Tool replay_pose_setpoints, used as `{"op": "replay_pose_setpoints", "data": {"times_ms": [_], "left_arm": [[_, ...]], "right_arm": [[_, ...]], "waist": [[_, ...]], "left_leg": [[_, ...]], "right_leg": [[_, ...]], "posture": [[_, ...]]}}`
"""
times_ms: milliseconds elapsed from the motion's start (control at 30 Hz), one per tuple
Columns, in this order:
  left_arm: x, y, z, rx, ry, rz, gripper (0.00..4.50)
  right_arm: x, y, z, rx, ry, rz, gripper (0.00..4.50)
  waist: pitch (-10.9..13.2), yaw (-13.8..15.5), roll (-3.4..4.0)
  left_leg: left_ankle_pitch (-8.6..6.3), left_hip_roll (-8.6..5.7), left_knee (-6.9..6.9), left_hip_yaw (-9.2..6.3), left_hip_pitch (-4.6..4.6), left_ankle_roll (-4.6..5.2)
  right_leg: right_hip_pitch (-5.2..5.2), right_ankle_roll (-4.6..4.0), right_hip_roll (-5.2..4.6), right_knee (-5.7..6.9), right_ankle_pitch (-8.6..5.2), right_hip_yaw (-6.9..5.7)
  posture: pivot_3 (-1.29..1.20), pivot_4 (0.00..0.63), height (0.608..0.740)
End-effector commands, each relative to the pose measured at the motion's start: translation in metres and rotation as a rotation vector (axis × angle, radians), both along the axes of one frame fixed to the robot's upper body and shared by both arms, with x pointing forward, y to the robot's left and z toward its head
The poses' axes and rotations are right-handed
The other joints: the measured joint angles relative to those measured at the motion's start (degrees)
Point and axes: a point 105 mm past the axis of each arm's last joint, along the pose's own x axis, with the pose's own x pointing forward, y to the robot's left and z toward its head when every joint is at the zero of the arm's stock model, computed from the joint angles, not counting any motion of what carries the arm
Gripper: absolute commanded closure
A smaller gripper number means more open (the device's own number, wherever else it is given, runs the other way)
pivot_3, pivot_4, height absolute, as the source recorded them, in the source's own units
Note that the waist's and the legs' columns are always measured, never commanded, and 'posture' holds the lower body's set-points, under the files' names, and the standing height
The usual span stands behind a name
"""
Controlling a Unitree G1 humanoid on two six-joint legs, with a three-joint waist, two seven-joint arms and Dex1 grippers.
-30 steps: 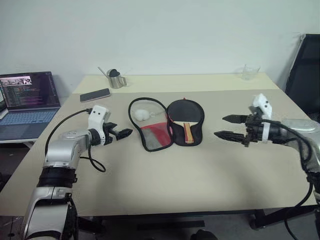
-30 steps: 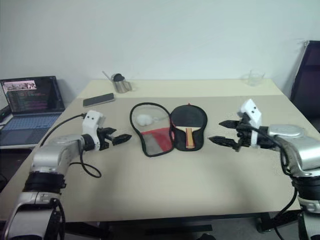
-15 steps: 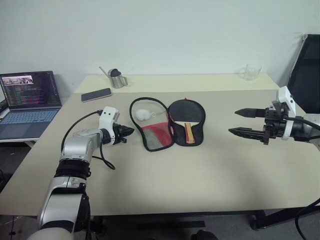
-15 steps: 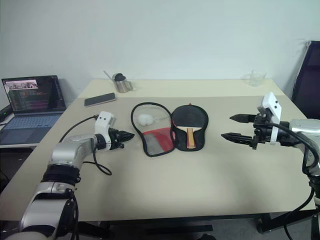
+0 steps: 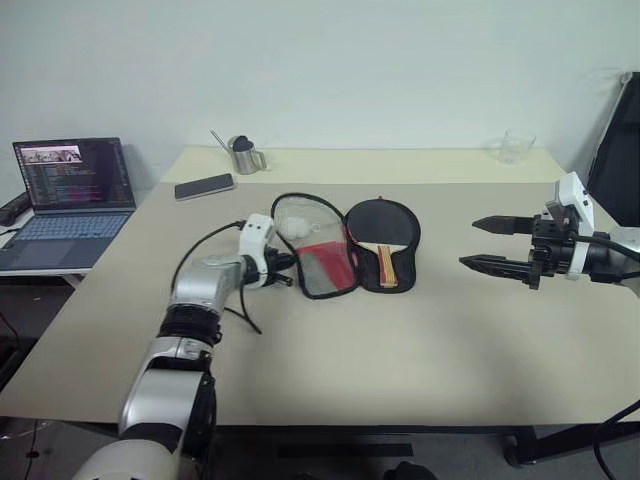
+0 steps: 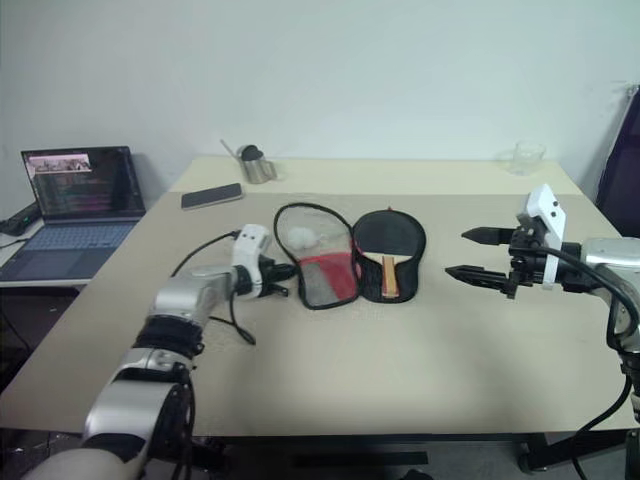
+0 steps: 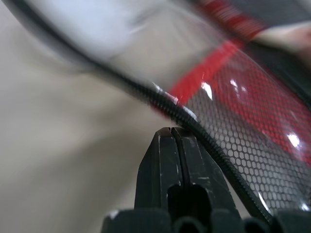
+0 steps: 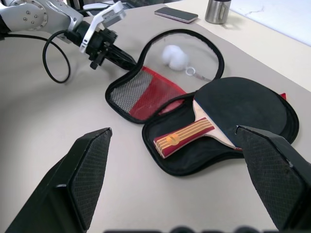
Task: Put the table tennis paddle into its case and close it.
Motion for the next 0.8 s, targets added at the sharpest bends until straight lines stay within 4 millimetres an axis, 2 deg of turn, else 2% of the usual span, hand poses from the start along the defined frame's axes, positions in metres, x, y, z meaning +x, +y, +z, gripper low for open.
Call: {"op": "replay_pose_setpoints", "data": {"times_ms": [33, 167, 267, 300, 367, 433, 467, 500, 567, 667, 767, 800], "left_arm": [[-0.011, -0.038, 0.072, -0.145, -0.17, -0.118, 4.47], [-0.022, -0.07, 0.109, -0.217, -0.27, -0.197, 4.47], [-0.024, -0.09, 0.113, -0.21, -0.29, -0.228, 4.47], [-0.023, -0.1, 0.107, -0.184, -0.29, -0.234, 4.47], [-0.01, -0.121, 0.078, -0.106, -0.235, -0.145, 4.47], [0.0, -0.126, 0.049, 0.01, -0.214, -0.049, 4.47], [0.003, -0.125, 0.043, 0.039, -0.221, -0.029, 4.47], [0.003, -0.124, 0.047, -0.001, -0.225, -0.039, 4.47], [0.0, -0.115, 0.064, -0.069, -0.268, -0.087, 4.47], [-0.014, -0.093, 0.09, -0.144, -0.325, -0.227, 4.47], [-0.03, -0.057, 0.11, -0.168, -0.355, -0.311, 3.97], [-0.033, -0.046, 0.113, -0.153, -0.362, -0.318, 3.54]], "right_arm": [[-0.003, -0.006, 0.015, 0.0, -0.063, -0.016, 0.0], [0.0, -0.019, 0.022, -0.007, -0.1, -0.083, 0.0], [0.002, -0.026, 0.027, -0.01, -0.125, -0.115, 0.0], [0.002, -0.028, 0.03, -0.01, -0.136, -0.126, 0.0], [0.0, -0.033, 0.035, -0.012, -0.158, -0.148, 0.0], [-0.003, -0.034, 0.037, -0.004, -0.162, -0.158, 0.0], [-0.004, -0.033, 0.037, -0.001, -0.161, -0.16, 0.0], [-0.004, -0.033, 0.036, 0.011, -0.151, -0.172, 0.0], [0.0, -0.029, 0.032, 0.049, -0.136, -0.204, 0.0], [0.016, -0.02, 0.018, 0.119, -0.084, -0.305, 0.0], [0.042, -0.012, -0.008, 0.183, 0.007, -0.473, 0.0], [0.048, -0.01, -0.013, 0.226, 0.041, -0.515, 0.0]], "waist": [[0.0, 0.0, -0.01], [0.0, 0.0, -0.01], [0.0, 0.0, 0.0], [0.0, -0.1, 0.0], [0.0, 0.1, 0.01], [0.0, 0.5, 0.0], [0.0, 0.6, -0.01], [0.0, 0.5, -0.03], [0.0, 0.0, -0.06], [0.0, -0.9, -0.05], [0.0, -1.4, 0.0], [0.0, -1.5, 0.0]], "left_leg": [[0.0, 0.0, 0.0, 0.0, -0.01, 0.0], [0.0, 0.01, -0.01, 0.03, 0.02, 0.0], [0.0, 0.0, -0.01, 0.06, 0.12, -0.01], [0.0, 0.01, -0.02, 0.1, 0.19, -0.01], [0.0, 0.01, -0.02, 0.12, 0.23, -0.01], [0.0, -0.01, -0.01, 0.11, 0.26, -0.01], [0.01, -0.02, -0.01, 0.11, 0.3, 0.0], [0.0, -0.02, -0.01, 0.13, 0.31, 0.0], [0.0, 0.02, -0.03, 0.22, 0.21, 0.0], [0.01, 0.16, -0.08, 0.35, 0.22, -0.01], [0.03, 0.27, -0.05, 0.36, 0.29, -0.06], [0.04, 0.25, -0.04, 0.33, 0.28, -0.08]], "right_leg": [[0.0, 0.0, 0.0, -0.02, 0.0, 0.0], [0.01, 0.02, 0.0, -0.05, 0.01, 0.02], [0.08, 0.03, 0.0, -0.04, 0.01, 0.03], [0.12, 0.03, 0.0, -0.04, 0.01, 0.06], [0.15, 0.03, 0.02, 0.0, 0.01, 0.07], [0.23, 0.09, 0.02, -0.03, 0.05, 0.07], [0.3, 0.12, 0.02, -0.09, 0.07, 0.07], [0.32, 0.14, 0.02, -0.11, 0.08, 0.08], [0.14, 0.14, 0.03, -0.07, 0.08, 0.19], [0.01, 0.08, 0.12, 0.02, 0.11, 0.27], [0.03, -0.04, 0.2, 0.05, 0.19, 0.29], [0.04, -0.07, 0.2, 0.04, 0.2, 0.28]], "posture": [[0.0, 0.15, 0.74], [0.0, 0.15, 0.74], [0.0, 0.15, 0.74], [0.0, 0.15, 0.74], [0.0, 0.15, 0.74], [0.0, 0.15, 0.74], [0.0, 0.15, 0.74], [0.0, 0.15, 0.74], [0.0, 0.15, 0.74], [0.0, 0.15, 0.74], [0.0, 0.15, 0.74], [0.0, 0.15, 0.74]]}}
